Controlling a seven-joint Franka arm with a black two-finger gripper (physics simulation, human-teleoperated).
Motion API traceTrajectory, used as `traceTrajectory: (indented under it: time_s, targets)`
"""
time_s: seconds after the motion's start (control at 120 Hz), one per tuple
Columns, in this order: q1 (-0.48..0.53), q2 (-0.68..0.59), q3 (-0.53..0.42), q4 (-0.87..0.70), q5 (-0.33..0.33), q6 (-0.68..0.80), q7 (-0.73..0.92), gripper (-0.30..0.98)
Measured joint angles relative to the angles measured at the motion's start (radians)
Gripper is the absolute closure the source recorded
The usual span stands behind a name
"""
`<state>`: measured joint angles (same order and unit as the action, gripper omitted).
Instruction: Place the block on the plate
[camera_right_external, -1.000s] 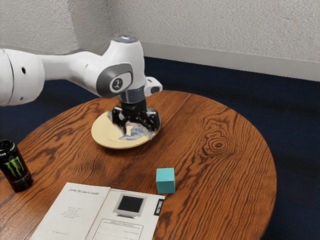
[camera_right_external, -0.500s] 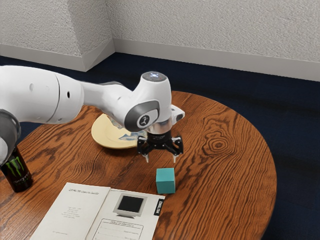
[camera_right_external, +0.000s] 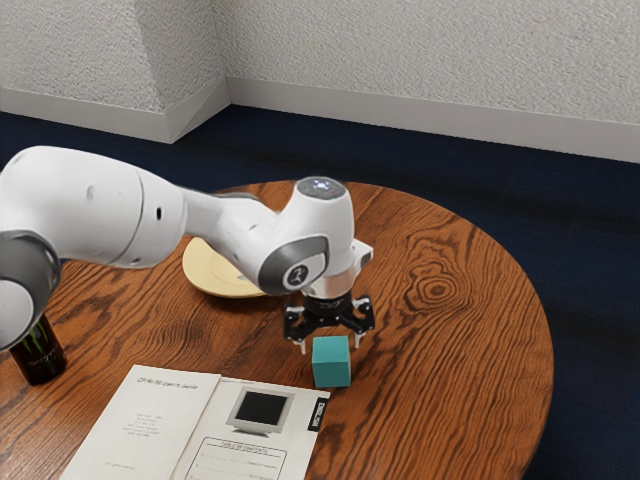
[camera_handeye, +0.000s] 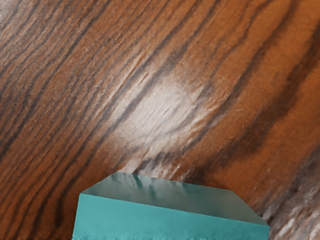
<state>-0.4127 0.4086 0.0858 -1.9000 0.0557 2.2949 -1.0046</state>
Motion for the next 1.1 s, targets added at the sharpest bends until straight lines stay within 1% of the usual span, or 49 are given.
traceTrajectory:
  time_s: [0.55,0.667,0.733,0.883,1.017,1.1]
  targets:
    - [-0.015,0.032,-0.001,-0.019,0.003,0.033,-0.117,0.0]
    - [-0.015,0.029,0.0,-0.018,0.007,0.042,-0.128,0.12]
    - [-0.015,0.026,-0.001,-0.018,0.02,0.045,-0.134,0.19]
    - [-0.017,0.021,0.0,-0.018,0.035,0.047,-0.145,0.26]
    - [-0.022,-0.019,0.0,-0.018,0.044,0.034,-0.153,0.31]
    - [-0.02,-0.061,0.001,-0.016,0.083,0.013,-0.158,0.33]
